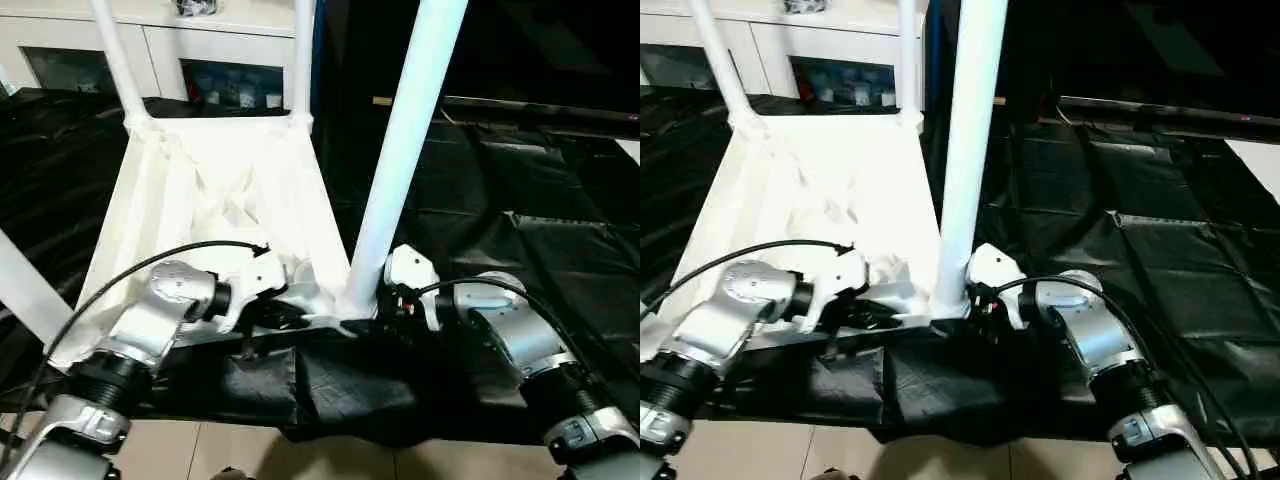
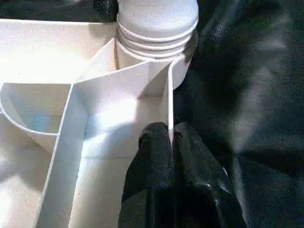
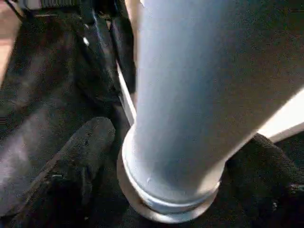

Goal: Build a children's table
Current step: Rotate leg to tighten

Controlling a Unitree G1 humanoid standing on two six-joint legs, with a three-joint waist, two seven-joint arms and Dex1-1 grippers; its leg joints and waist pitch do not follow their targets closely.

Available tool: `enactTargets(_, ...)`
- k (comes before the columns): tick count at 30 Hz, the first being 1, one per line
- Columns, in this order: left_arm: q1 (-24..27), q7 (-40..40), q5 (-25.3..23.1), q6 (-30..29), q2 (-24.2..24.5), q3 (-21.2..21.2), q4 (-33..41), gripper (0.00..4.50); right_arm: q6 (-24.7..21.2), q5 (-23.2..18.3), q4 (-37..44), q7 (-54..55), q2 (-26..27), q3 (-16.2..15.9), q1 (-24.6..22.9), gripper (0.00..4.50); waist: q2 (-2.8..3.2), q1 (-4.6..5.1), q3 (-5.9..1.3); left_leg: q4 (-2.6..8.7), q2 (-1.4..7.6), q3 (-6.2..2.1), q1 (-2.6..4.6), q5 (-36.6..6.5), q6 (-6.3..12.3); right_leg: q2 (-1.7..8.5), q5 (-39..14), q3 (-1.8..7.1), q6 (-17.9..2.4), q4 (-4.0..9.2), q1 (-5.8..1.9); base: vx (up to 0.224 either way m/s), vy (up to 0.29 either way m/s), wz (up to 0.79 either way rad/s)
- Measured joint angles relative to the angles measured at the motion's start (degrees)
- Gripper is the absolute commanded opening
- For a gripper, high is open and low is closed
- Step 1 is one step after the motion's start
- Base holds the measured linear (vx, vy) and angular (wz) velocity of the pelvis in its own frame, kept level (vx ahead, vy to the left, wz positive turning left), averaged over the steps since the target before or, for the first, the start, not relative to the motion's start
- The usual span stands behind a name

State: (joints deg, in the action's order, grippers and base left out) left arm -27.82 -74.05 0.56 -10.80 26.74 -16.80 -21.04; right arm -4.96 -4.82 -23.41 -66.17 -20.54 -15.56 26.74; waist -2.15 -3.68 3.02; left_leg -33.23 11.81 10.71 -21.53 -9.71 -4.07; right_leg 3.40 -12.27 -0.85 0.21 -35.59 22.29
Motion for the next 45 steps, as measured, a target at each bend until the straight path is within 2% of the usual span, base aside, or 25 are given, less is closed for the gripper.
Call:
enactTargets(8, 0.25, -1.54, 0.84, -0.25, 0.84, -0.52, 0.54, 0.00, -0.69, -0.57, 0.78, -1.74, -0.34, -0.15, -0.19, 2.92, -0.04, -0.11, 0.01, -0.09, 0.01, 0.02, -0.04, 0.00, 0.00, 0.01, 0.00, 0.00, 0.00, 0.00, 0.00, 0.000, 0.000, 0.00)
enactTargets(17, 0.26, -1.01, 0.74, -0.29, 0.63, -0.60, 0.55, 0.00, -1.07, -0.94, 0.93, -1.56, 0.11, 0.07, -0.75, 2.72, -0.06, -0.25, -0.01, -0.11, 0.01, 0.02, -0.04, 0.00, 0.01, 0.01, 0.00, -0.01, 0.00, 0.00, -0.02, 0.000, 0.000, 0.00)
enactTargets(19, 0.20, 1.55, -0.30, -0.32, -0.47, -0.41, 0.48, 0.00, -1.15, -0.97, 0.54, 1.37, 1.33, 1.40, -1.69, 2.72, -0.07, -0.36, -0.02, -0.18, 0.01, 0.03, 0.03, 0.00, 0.00, 0.02, 0.02, 0.01, -0.02, -0.04, -0.08, 0.000, 0.000, 0.00)
enactTargets(22, -0.56, 6.57, -1.61, -1.28, -2.64, 0.23, -1.19, 0.00, -1.17, 0.02, -2.20, 8.13, 4.11, 3.57, -1.45, 2.72, -0.11, 0.25, -0.01, -0.26, 0.01, 0.03, 0.33, 0.00, 0.00, 0.03, 0.09, 0.05, -0.11, -0.22, -0.27, 0.000, 0.000, 0.00)
enactTargets(24, -2.75, 13.72, -3.72, -3.58, -6.05, 1.05, -4.07, 0.00, -1.57, 1.11, -6.84, 17.90, 8.15, 6.22, 0.63, 2.71, -0.19, 0.77, 0.06, -0.29, 0.01, -0.01, 0.47, -0.01, -0.01, 0.04, 0.04, 0.03, -0.02, -0.30, -0.25, -0.061, -0.006, -0.03)
enactTargets(29, -4.96, 25.61, -5.85, -9.40, -13.13, 1.96, -6.15, 0.00, -2.44, 2.36, -13.40, 34.31, 14.08, 10.44, 4.20, 2.70, -0.18, 1.90, 0.06, -0.33, -0.05, -0.15, 0.46, -0.01, -0.01, 0.07, 0.07, 0.01, -0.04, -0.16, -0.12, -0.024, 0.000, -0.03)
enactTargets(31, -5.44, 28.31, -6.66, -10.49, -14.87, 1.95, -6.31, 0.00, -2.51, 2.96, -14.03, 38.22, 15.27, 11.19, 4.73, 2.70, -0.18, 1.88, 0.06, -0.32, -0.06, -0.16, 0.41, -0.01, -0.01, 0.07, 0.18, 0.00, -0.07, -0.12, -0.05, 0.000, 0.000, 0.00)
enactTargets(33, -5.52, 29.13, -7.13, -10.58, -15.47, 1.85, -6.33, 0.00, -2.42, 3.39, -14.12, 39.45, 15.92, 11.68, 4.83, 3.26, -0.15, 1.83, 0.03, -0.32, -0.06, -0.15, 0.43, -0.01, -0.02, 0.07, 0.34, 0.01, -0.03, -0.13, -0.07, 0.000, 0.000, 0.00)
enactTargets(37, -5.54, 29.14, -7.16, -10.57, -15.55, 1.76, -6.11, 0.00, -2.30, 3.44, -13.95, 39.36, 16.16, 11.82, 4.83, 3.51, -0.11, 1.69, -0.01, -0.20, -0.04, -0.17, 0.44, -0.01, -0.02, 0.04, 0.47, -0.02, -0.16, -0.15, -0.06, 0.000, 0.000, 0.00)
enactTargets(41, -4.91, 28.65, -7.05, -10.53, -14.87, 1.78, -4.98, 0.00, -2.15, 3.46, -13.68, 38.13, 16.28, 11.61, 4.82, 3.95, -0.11, 1.87, -0.01, -0.13, -0.04, -0.16, 0.43, -0.01, -0.02, 0.02, 0.48, -0.01, -0.18, -0.11, 0.00, 0.000, 0.000, 0.00)
enactTargets(45, -3.96, 25.10, -6.47, -9.00, -12.17, 1.84, -3.42, 0.00, -0.95, 4.32, -12.14, 31.89, 13.50, 9.01, 4.17, 4.00, -0.12, 1.97, 0.00, 0.03, -0.04, -0.16, 0.34, -0.01, -0.03, 0.00, 0.47, 0.00, -0.17, -0.10, 0.22, 0.000, 0.000, 0.00)
